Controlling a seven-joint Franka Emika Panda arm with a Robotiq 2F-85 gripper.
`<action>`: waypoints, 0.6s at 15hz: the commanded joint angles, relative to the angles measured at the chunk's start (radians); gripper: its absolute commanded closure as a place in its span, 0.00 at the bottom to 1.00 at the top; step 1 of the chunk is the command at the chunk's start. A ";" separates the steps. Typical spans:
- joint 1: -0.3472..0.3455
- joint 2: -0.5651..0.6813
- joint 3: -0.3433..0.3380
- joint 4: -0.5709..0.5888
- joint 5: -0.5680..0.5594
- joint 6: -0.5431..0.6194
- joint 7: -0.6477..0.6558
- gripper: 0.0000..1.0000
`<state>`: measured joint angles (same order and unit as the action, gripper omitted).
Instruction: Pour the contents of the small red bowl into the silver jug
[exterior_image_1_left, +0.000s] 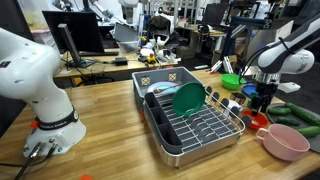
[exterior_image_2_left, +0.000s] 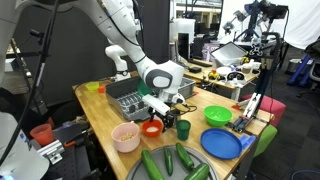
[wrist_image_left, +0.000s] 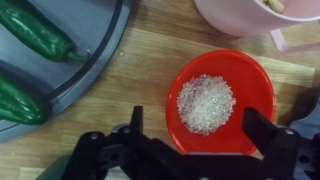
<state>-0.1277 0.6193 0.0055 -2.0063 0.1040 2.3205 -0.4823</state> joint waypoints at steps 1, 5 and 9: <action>-0.038 0.021 0.033 0.009 -0.017 0.009 -0.023 0.01; -0.048 0.036 0.038 0.015 -0.013 0.017 -0.025 0.30; -0.057 0.033 0.042 0.011 -0.011 0.035 -0.025 0.64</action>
<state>-0.1522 0.6440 0.0217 -2.0010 0.1035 2.3321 -0.4901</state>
